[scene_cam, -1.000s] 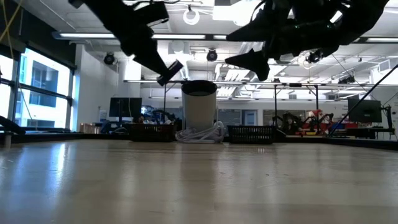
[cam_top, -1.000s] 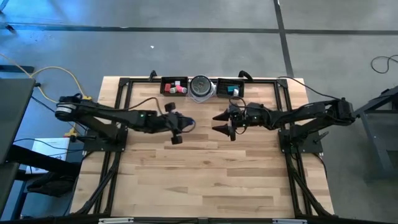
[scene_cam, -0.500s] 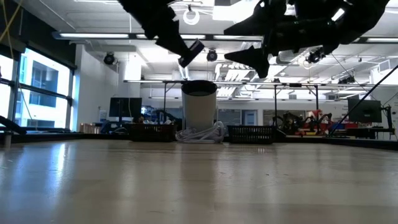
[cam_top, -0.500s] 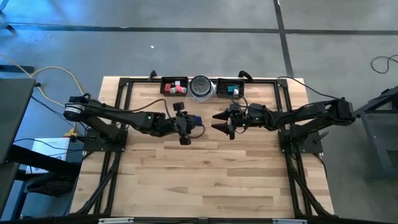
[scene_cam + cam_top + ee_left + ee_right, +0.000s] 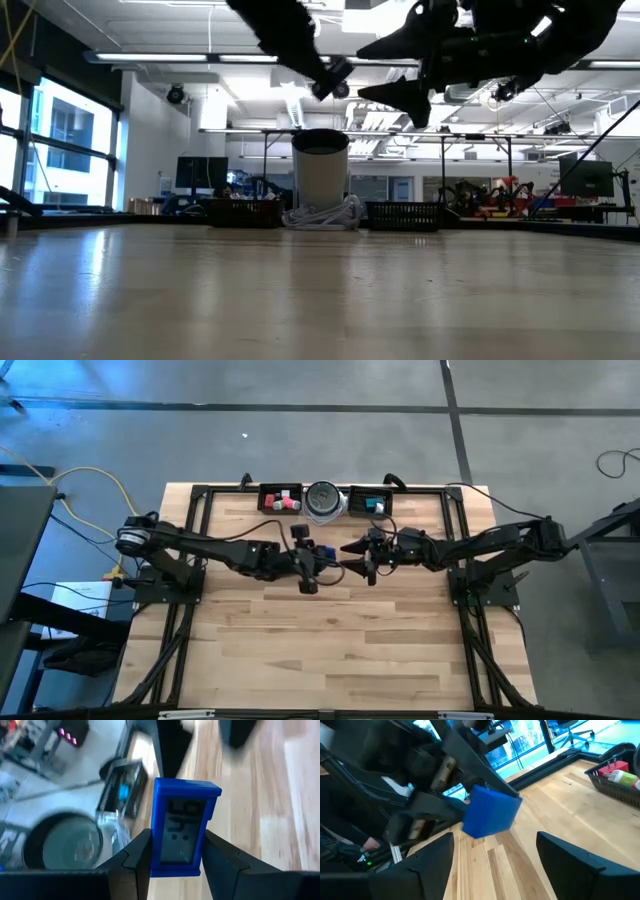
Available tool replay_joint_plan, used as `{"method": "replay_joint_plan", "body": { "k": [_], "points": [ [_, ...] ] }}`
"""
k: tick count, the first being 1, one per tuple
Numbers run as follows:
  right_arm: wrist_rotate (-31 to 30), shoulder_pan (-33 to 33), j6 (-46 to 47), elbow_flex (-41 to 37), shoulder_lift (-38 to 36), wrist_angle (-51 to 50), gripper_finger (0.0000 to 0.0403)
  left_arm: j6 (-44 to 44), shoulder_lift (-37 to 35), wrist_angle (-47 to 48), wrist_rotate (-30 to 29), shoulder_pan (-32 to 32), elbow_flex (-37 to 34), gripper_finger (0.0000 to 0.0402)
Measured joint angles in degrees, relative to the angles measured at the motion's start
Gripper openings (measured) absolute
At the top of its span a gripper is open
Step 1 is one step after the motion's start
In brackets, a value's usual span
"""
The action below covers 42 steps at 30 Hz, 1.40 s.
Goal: Pick & Place Office items
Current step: Put the blue digital clock into the right black basket
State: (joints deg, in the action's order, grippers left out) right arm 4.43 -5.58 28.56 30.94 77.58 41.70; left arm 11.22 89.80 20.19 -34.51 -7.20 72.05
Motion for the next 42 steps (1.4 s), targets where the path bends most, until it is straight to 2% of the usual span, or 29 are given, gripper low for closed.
{"method": "replay_joint_plan", "body": {
  "k": [12, 25, 29, 38, 42],
  "points": [
    [4.83, 0.09, -1.83, 5.2, 8.24, 1.95, 0.0271, -0.21, 3.54, 3.61, 0.05, -0.22, 3.81, 0.013],
    [4.1, 0.09, -2.4, 5.66, 8.31, 2.22, 0.0265, -0.95, 3.48, 4.3, 0.09, -0.61, 3.81, 0.013],
    [4.06, 0.09, -2.36, 5.66, 8.31, 2.2, 0.0231, -0.89, 3.5, 4.26, 0.09, -1.1, 3.81, 0.013],
    [2.74, -0.04, -1.72, 5.63, 8.29, 1.38, 0.0092, -0.25, 3.47, 4.83, -1.07, -1.62, 3.81, 0.0128],
    [2.16, -0.22, -3.48, 5.6, 8.29, 1.3, 0.0059, -0.89, 3.3, 3.5, -0.12, -2.31, 4.08, 0.0077]
  ]
}}
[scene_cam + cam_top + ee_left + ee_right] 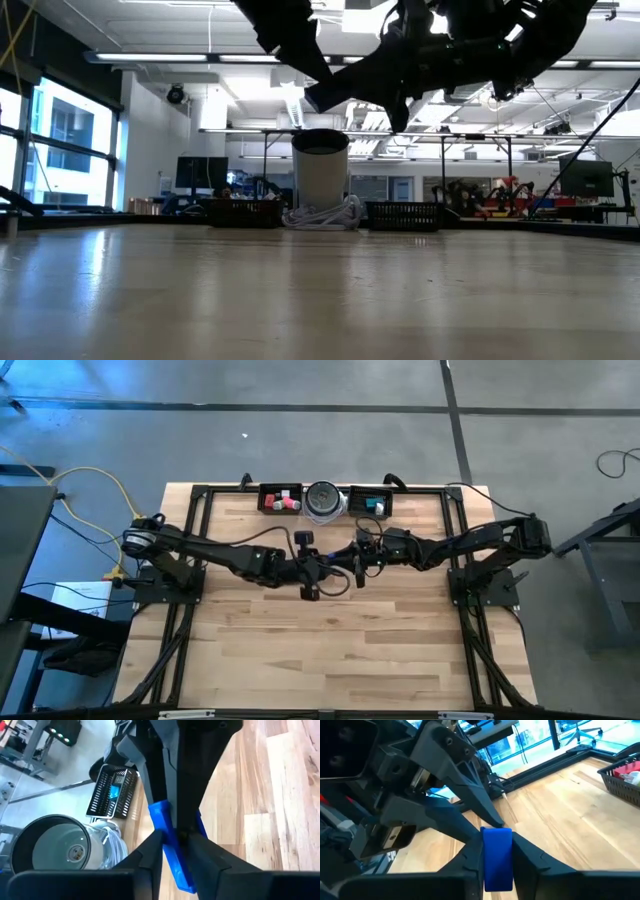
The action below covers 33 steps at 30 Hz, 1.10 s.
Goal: Pick & Place Office items
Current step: Put the blue digital clock into the right black basket
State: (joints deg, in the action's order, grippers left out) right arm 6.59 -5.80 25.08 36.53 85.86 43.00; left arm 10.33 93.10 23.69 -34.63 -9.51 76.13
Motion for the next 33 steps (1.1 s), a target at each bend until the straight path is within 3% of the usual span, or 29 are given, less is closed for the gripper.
{"method": "replay_joint_plan", "body": {
  "k": [7, 20, 27, 33],
  "points": [
    [0.27, -0.17, -0.11, 0.0, 0.0, 0.06, 0.0055, 0.2, 0.02, 0.04, -1.0, -0.64, -0.01, 0.0038],
    [1.34, -0.27, -2.25, 0.33, -0.11, -0.1, 0.0053, 1.88, -0.2, 0.11, -10.41, -4.27, -0.06, 0.0039],
    [3.24, -1.51, -2.88, 0.31, -0.9, 0.07, 0.0052, -0.78, -6.27, 2.85, -15.34, -8.17, -0.17, 0.004],
    [4.28, -2.61, -4.5, 0.22, -5.11, -2.63, 0.0051, -8.1, -14.04, 9.99, -16.35, -12.19, -0.15, 0.004]
  ]
}}
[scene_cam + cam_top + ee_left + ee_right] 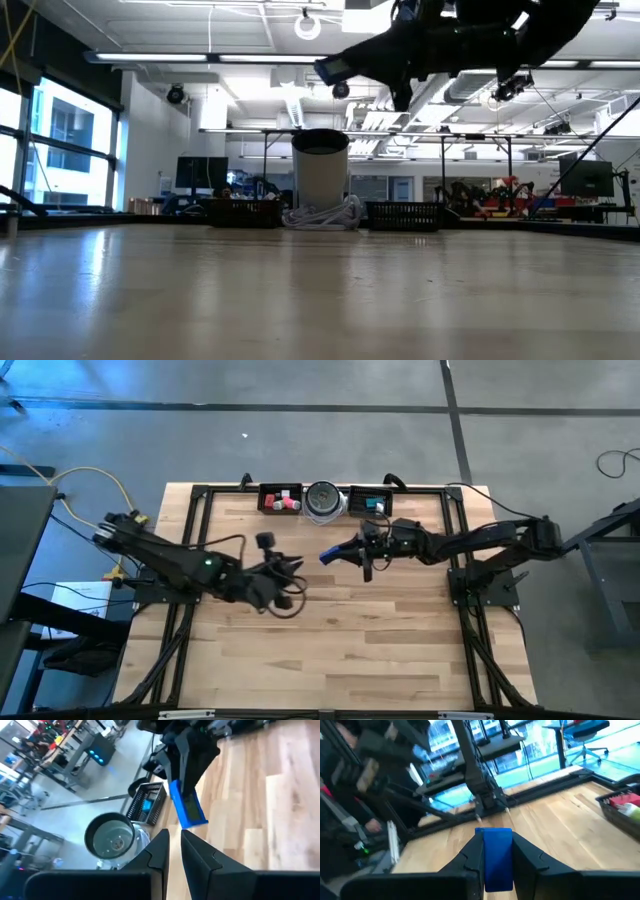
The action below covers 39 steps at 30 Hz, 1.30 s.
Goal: Pick & Place Office items
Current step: Put the blue digital clock into the right black basket
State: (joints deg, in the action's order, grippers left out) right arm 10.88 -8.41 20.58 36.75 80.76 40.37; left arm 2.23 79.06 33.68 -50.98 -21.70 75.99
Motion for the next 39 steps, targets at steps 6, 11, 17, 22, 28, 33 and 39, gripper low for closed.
{"method": "replay_joint_plan", "body": {
  "k": [6, 11, 17, 22, 28, 33, 39],
  "points": [
    [-3.29, -0.27, -3.68, -0.04, -9.29, -11.05, 0.0051, -8.89, -5.59, 9.16, -0.26, -2.98, -0.09, 0.004],
    [-7.8, -0.23, -6.6, -0.07, -17.57, -19.23, 0.0051, -18.63, -9.09, 16.64, -2.69, -4.43, -2.5, 0.004],
    [-14.59, -0.6, -9.26, -0.09, -21.82, -27.88, 0.0051, -32.36, -15.12, 19.0, -9.51, -6.77, -13.51, 0.004],
    [-18.23, -3.12, -10.8, -0.79, -21.91, -30.53, 0.0051, -43.03, -19.75, 17.78, -12.33, -10.24, -22.07, 0.004],
    [-19.41, -9.04, -11.74, -5.13, -22.12, -26.28, 0.0051, -43.32, -21.17, 7.42, -15.4, -16.75, -27.39, 0.004],
    [-16.96, -14.04, -11.26, -9.44, -24.3, -22.41, 0.0051, -41.5, -21.11, 3.46, -17.28, -21.26, -28.28, 0.004],
    [-13.23, -18.41, -9.28, -13.75, -29.75, -16.72, 0.0051, -41.61, -21.1, 1.42, -19.72, -25.42, -28.28, 0.004]
  ]
}}
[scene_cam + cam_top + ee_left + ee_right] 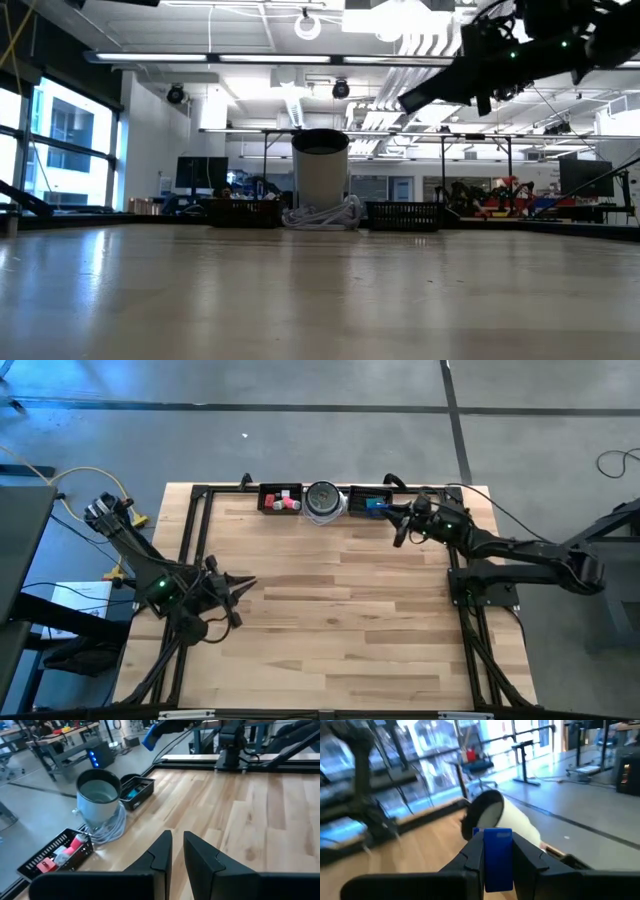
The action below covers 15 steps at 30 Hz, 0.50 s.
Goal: Pick & Place Office items
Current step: Put the blue digital clock into the right black basket
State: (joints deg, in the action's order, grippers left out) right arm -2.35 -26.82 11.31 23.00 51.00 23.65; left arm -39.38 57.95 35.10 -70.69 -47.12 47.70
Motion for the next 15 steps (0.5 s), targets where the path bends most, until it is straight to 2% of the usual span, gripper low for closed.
{"method": "replay_joint_plan", "body": {
  "k": [4, 15],
  "points": [
    [4.29, -3.46, 4.94, -3.06, -1.14, 4.1, 0.0051, -0.07, 0.04, -0.53, -0.16, -0.47, 0.0, 0.004],
    [9.07, -13.4, 17.71, -11.97, -0.65, 19.6, 0.0051, -0.04, 2.66, -2.52, 0.1, -0.45, 0.0, 0.004]
  ]
}}
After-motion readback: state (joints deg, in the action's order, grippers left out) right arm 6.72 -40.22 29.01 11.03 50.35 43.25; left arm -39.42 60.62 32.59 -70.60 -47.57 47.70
